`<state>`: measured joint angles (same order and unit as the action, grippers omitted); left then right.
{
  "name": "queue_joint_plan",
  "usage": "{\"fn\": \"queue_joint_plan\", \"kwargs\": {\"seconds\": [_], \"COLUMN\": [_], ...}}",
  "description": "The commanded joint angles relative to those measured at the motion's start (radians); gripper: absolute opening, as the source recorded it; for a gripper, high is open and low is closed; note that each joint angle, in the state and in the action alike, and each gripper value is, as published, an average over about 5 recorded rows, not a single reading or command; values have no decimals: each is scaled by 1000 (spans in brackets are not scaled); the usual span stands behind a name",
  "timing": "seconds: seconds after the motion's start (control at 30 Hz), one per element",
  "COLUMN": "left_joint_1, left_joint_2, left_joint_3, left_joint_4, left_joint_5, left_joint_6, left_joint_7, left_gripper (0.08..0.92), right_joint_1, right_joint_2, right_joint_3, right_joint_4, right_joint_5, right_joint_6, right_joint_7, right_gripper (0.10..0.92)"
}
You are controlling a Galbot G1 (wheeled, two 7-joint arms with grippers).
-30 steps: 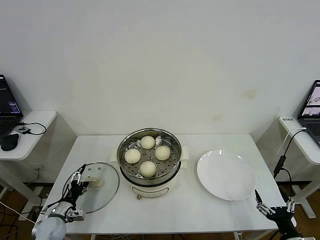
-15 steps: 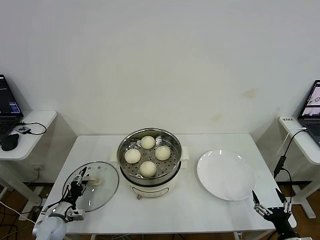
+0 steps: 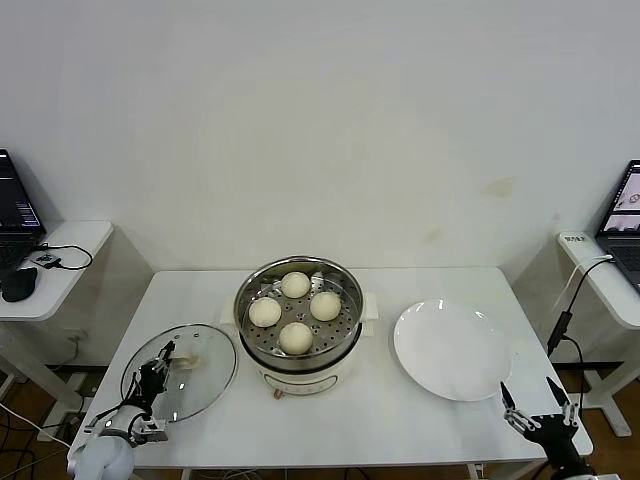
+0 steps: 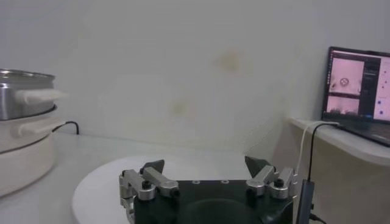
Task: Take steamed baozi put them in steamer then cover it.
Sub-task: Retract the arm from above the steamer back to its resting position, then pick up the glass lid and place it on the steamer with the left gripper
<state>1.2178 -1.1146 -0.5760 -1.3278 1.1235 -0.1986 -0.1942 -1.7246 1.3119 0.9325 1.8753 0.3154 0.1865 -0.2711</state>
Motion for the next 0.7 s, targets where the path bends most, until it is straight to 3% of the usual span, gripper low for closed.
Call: {"fn": "queue_joint_plan", "kwargs": {"seconds": [0.03,0.27,0.47,0.7], "left_joint_1": [23,104,173,169], "left_joint_2": [2,22,65,138], "left_joint_3": [-29,-111,-194,-279], "left_joint_4": [-49,-199,-296,-377], "left_joint_5": [-36,-63,-95,-133], "left_joint_6": [-2,23,52,81], "left_joint_7": [-58,-47,12,113], "left_gripper": [143,143,143,143], "right_joint_1": [2,0,2,7], "right_joint_2": [1,1,-4,-8], "right_joint_3": [-7,-21,-27,-45], "right_joint_4": [-11,-17,-21,-23], "right_joint_5": [-17,-33,-34,-37], "right_joint_6": [4,8,10,10], "right_joint_7": [-2,-4,-5,-5], "right_gripper": [823,823,823,823]}}
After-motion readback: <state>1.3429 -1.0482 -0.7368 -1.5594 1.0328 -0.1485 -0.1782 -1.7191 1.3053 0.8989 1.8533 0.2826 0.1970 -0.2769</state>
